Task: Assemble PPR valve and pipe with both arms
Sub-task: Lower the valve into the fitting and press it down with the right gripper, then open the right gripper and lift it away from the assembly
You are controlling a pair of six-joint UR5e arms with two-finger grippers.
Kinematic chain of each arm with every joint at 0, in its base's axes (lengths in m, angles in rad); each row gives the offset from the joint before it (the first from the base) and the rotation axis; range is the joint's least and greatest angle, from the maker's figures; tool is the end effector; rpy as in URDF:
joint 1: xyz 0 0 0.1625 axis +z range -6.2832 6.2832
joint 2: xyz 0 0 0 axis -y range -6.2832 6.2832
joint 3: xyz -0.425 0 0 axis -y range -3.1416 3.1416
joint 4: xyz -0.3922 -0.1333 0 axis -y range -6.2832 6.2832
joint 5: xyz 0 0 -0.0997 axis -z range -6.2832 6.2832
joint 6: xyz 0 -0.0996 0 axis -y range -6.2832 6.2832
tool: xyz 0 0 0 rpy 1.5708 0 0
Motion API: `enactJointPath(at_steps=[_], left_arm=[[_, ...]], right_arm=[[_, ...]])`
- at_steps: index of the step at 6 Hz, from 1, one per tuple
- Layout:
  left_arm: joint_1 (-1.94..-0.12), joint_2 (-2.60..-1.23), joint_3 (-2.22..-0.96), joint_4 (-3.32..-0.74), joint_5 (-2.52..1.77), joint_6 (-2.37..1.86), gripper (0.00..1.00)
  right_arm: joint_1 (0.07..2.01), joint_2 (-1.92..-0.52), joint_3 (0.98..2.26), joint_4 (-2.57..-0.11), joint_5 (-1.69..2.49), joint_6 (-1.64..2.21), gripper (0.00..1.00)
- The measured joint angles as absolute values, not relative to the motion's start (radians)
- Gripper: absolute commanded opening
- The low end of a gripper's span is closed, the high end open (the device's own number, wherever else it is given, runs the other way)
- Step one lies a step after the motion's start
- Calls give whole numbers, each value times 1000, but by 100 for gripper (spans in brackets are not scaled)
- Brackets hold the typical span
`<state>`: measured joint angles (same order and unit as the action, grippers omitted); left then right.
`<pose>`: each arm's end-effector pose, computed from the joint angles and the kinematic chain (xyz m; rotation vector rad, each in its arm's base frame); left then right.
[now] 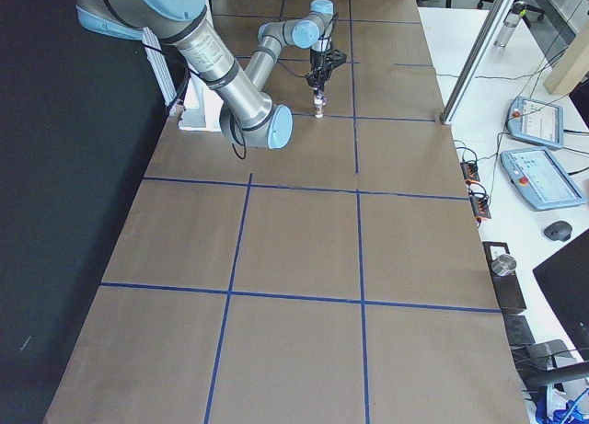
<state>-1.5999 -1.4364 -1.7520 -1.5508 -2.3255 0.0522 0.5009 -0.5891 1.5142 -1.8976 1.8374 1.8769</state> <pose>-0.0777 -0.4344 0.6352 0.0562 0.7530 0.0321 -0.5853 -0.4425 0.1086 -0.2038 -0.6302 0.6983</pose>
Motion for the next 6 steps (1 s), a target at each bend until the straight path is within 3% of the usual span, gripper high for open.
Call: enactJointPath(at_steps=[6], left_arm=[[-1592, -1455, -1733, -1538, -2313, 58, 100]], right_arm=[[588, -638, 1557, -1904, 1867, 1580, 100]])
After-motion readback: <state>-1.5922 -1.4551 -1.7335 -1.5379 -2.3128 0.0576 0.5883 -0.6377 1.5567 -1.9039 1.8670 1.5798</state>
